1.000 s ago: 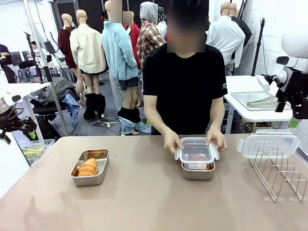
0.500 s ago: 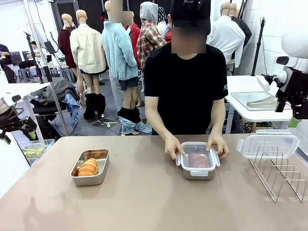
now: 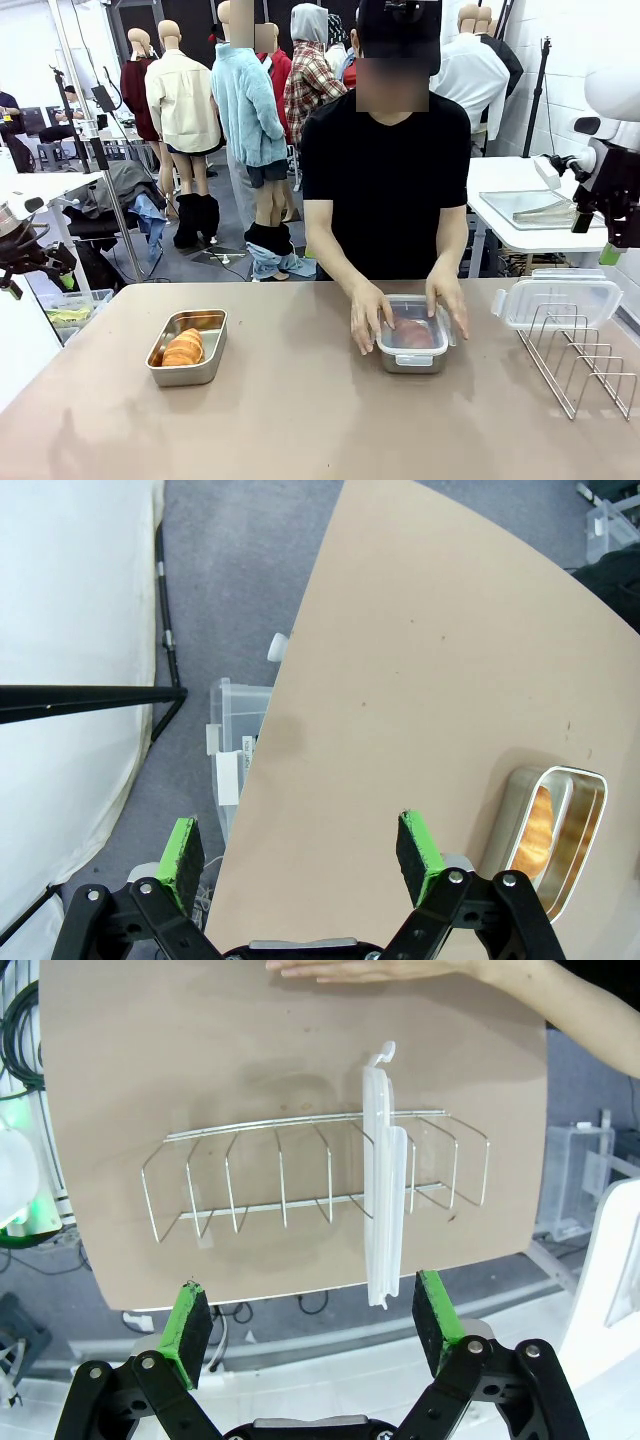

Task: Place the bread in airtight containers.
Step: Pick up one Airtight Container lid and hand it to the human.

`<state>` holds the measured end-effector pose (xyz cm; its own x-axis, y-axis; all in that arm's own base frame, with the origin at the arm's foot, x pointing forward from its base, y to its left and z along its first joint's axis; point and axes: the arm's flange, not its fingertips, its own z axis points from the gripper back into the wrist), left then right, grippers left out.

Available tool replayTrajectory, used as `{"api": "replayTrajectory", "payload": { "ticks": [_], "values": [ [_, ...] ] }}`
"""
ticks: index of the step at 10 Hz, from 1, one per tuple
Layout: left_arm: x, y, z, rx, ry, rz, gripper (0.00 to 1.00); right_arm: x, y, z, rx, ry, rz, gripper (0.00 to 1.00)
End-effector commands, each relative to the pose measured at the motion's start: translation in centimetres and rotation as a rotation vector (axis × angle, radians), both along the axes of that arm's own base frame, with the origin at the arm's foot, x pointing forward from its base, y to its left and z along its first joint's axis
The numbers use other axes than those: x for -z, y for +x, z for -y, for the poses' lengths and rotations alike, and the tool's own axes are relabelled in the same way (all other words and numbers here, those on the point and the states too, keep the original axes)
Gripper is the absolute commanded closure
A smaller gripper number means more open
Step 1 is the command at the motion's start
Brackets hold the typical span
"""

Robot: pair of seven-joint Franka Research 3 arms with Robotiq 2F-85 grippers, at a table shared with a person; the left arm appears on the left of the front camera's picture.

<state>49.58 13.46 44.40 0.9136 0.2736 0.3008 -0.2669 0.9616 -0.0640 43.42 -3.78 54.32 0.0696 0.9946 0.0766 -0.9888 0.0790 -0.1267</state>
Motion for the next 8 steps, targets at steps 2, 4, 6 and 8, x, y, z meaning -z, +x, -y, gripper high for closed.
{"api": "replayTrajectory", "payload": {
  "ticks": [2,4,6,8],
  "values": [
    [-0.06,-0.08,-0.17,-0.003,0.002,0.001,0.00,-0.16,-0.04,-0.34,0.016,-0.011,-0.005,0.00],
    [-0.06,-0.08,-0.17,-0.003,0.002,0.001,0.00,-0.16,-0.04,-0.34,0.016,-0.011,-0.005,0.00],
    [-0.06,-0.08,-0.17,-0.003,0.002,0.001,0.00,-0.16,-0.04,-0.34,0.016,-0.011,-0.005,0.00],
    [-0.06,-0.08,-0.17,-0.003,0.002,0.001,0.00,-0.16,-0.04,-0.34,0.016,-0.011,-0.005,0.00]
  ]
}}
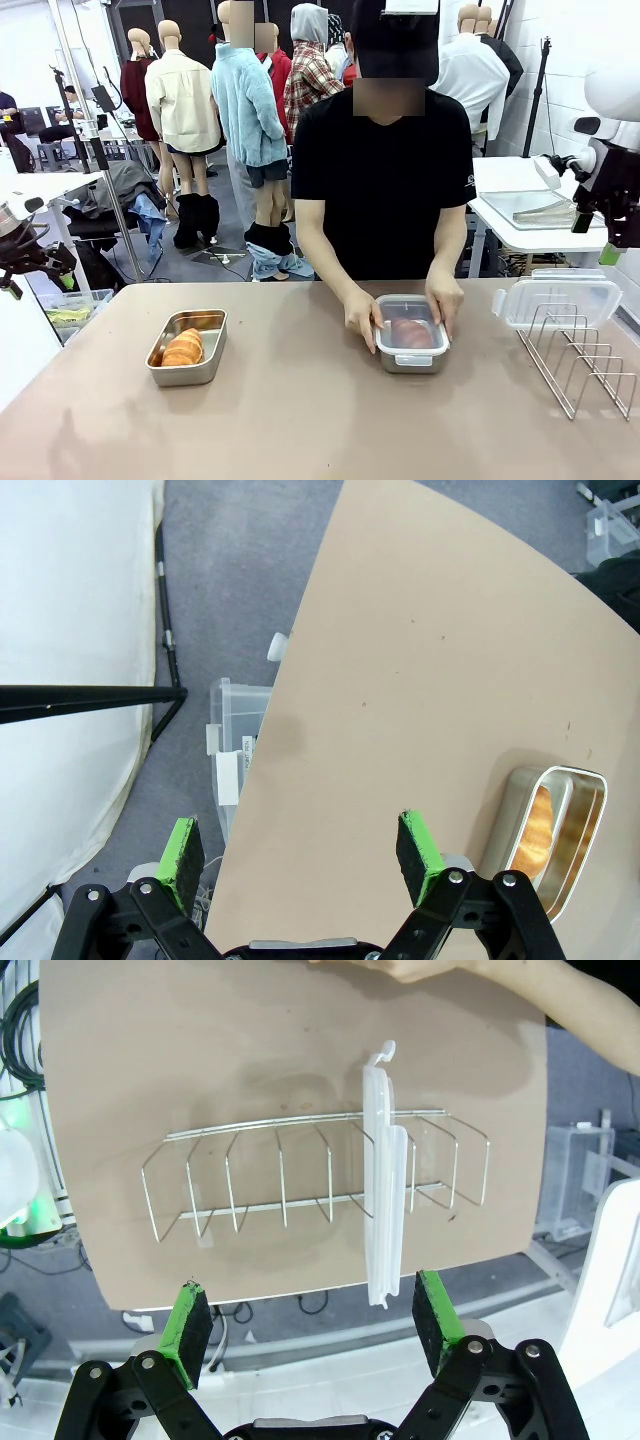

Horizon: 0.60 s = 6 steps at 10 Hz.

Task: Place the bread in airtight containers.
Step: Pick up one Airtight Container lid and hand it to the human.

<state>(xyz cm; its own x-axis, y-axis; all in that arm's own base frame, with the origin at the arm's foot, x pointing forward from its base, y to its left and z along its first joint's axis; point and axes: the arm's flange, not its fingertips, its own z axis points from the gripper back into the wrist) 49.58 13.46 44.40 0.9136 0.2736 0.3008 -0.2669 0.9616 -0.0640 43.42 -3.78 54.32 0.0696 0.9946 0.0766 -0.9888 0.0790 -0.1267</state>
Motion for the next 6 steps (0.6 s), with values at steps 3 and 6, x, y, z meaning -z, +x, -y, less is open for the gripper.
{"api": "replayTrajectory", "payload": {
  "ticks": [3,6],
  "values": [
    [-0.06,-0.08,-0.17,-0.003,0.002,0.001,0.00,-0.16,-0.04,-0.34,0.016,-0.011,-0.005,0.00],
    [-0.06,-0.08,-0.17,-0.003,0.002,0.001,0.00,-0.16,-0.04,-0.34,0.016,-0.011,-0.005,0.00]
  ]
}}
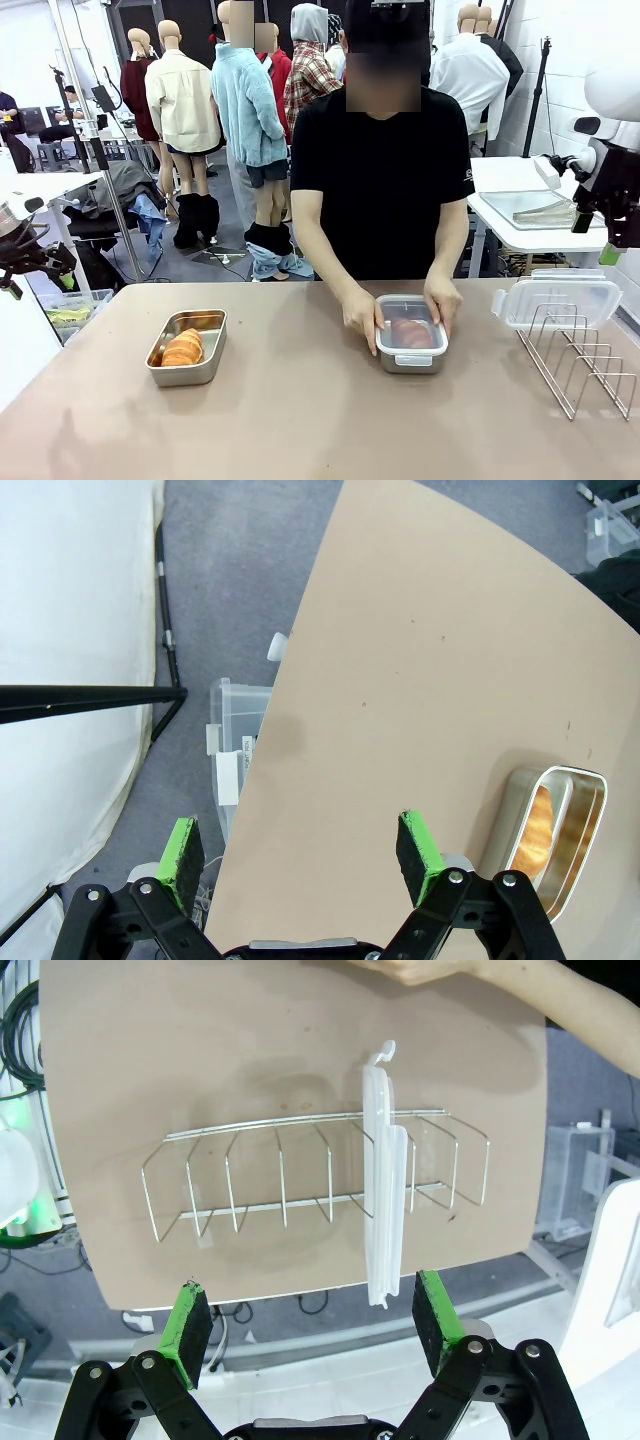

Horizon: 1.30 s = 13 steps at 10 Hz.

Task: Place the bread in airtight containers.
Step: Pick up one Airtight Container lid and hand it to the human.

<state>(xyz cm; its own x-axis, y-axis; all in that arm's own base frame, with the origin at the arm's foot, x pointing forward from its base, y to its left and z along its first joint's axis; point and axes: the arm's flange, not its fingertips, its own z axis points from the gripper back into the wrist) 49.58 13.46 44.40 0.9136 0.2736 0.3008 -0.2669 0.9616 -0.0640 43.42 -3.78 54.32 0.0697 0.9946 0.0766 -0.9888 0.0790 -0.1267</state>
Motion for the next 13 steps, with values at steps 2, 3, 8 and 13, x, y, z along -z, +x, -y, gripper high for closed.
{"api": "replayTrajectory", "payload": {
  "ticks": [2,3,8,13],
  "values": [
    [-0.06,-0.08,-0.17,-0.003,0.002,0.001,0.00,-0.16,-0.04,-0.34,0.016,-0.011,-0.005,0.00],
    [-0.06,-0.08,-0.17,-0.003,0.002,0.001,0.00,-0.16,-0.04,-0.34,0.016,-0.011,-0.005,0.00],
    [-0.06,-0.08,-0.17,-0.003,0.002,0.001,0.00,-0.16,-0.04,-0.34,0.016,-0.011,-0.005,0.00],
    [-0.06,-0.08,-0.17,-0.003,0.002,0.001,0.00,-0.16,-0.04,-0.34,0.016,-0.011,-0.005,0.00]
  ]
}}
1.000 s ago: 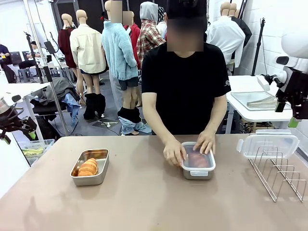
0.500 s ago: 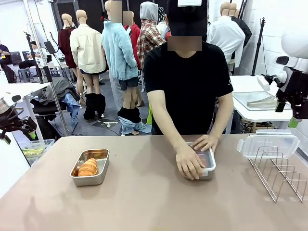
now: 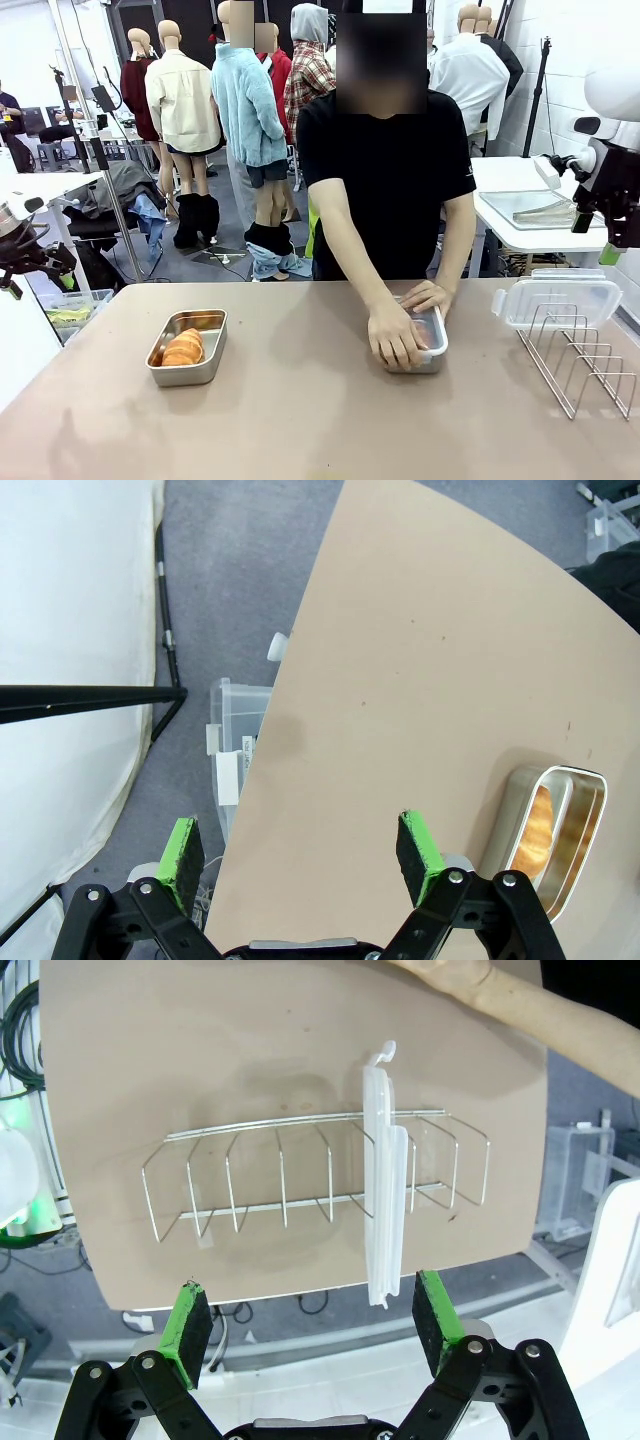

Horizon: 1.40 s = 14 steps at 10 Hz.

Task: Place the bread in airtight containers.
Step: Pick up one Airtight Container lid and hand it to the human.

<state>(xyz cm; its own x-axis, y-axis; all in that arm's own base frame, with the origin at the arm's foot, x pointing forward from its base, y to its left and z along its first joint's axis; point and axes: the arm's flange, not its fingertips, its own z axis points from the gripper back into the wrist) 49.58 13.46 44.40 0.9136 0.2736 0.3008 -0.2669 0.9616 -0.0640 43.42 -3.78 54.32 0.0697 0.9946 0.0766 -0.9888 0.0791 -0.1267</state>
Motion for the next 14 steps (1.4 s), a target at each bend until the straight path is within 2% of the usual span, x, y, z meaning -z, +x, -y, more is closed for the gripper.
{"api": "replayTrajectory", "payload": {
  "ticks": [1,14],
  "values": [
    [-0.06,-0.08,-0.17,-0.003,0.002,0.001,0.00,-0.16,-0.04,-0.34,0.016,-0.011,-0.005,0.00],
    [-0.06,-0.08,-0.17,-0.003,0.002,0.001,0.00,-0.16,-0.04,-0.34,0.016,-0.011,-0.005,0.00]
  ]
}}
